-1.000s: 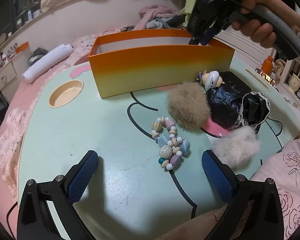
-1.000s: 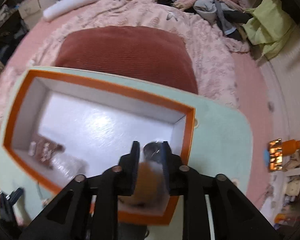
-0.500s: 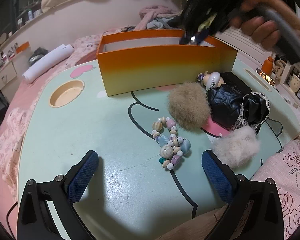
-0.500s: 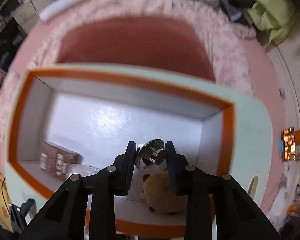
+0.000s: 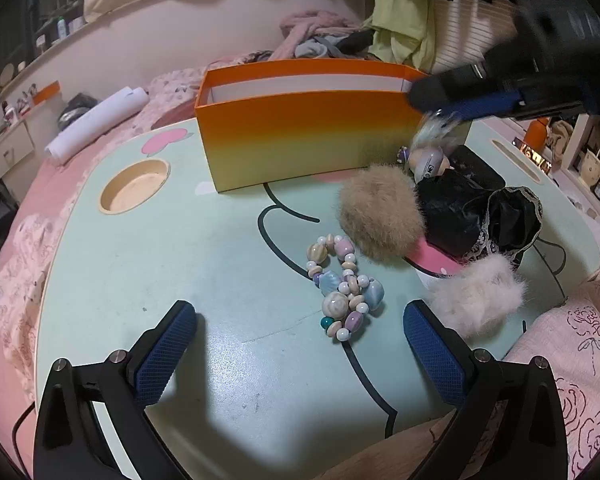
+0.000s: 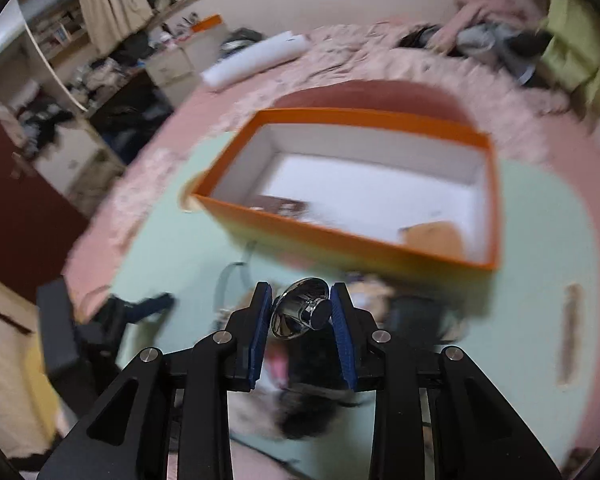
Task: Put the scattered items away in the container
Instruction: 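Carry the silver ball out and release it on the black pouch, then reach into the box and grasp the tan plush with the left gripper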
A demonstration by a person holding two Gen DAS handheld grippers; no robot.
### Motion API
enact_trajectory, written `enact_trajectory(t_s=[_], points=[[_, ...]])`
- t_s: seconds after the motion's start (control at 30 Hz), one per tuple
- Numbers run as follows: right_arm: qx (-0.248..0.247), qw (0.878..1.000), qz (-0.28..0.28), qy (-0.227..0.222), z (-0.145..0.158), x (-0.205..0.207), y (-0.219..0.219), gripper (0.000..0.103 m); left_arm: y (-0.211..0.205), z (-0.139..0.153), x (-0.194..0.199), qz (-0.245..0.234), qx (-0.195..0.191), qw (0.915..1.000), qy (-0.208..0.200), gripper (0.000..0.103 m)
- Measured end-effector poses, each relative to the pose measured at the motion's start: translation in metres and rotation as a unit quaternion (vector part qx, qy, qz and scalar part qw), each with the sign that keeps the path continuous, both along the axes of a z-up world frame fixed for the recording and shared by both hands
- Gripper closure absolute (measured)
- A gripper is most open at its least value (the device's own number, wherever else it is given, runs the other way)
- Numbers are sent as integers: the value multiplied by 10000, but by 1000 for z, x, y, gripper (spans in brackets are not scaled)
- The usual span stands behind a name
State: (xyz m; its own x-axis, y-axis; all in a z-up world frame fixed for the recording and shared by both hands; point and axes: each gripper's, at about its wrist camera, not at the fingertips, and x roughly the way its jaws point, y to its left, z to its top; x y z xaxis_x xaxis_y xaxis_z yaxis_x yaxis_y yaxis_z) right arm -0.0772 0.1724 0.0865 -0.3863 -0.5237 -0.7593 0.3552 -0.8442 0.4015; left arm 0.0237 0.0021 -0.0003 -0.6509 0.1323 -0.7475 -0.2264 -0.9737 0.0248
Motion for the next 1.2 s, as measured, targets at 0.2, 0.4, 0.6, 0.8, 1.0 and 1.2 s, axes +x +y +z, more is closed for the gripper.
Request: enact_trajectory(t_s=[0.2,0.4,0.6,0.8,1.0,1.2], points=[[-668,9943,-649,522,17,13,14,41,-1,0,0,-3,2,10000,-2,0],[456,9872,-1138,1023,1,65,33,41,-5,1,-1,58,46,10000,-16,0],[864,9813,-1382,1026,-40,91,45,41,-25,20,-10,67,759,9971,-40,0],[1371,9730,-1434,1177,-72,80,33,31,-8,87,-39,-125,767,9964,351,0],[1573,9710,-1306,1241,-85,72,19,24,35,117,-112,-47,196,9998,-82,0],[1517,9713,-1333,1259,-90,68,25,23,52,95,-147,121,201,9982,-547,0]])
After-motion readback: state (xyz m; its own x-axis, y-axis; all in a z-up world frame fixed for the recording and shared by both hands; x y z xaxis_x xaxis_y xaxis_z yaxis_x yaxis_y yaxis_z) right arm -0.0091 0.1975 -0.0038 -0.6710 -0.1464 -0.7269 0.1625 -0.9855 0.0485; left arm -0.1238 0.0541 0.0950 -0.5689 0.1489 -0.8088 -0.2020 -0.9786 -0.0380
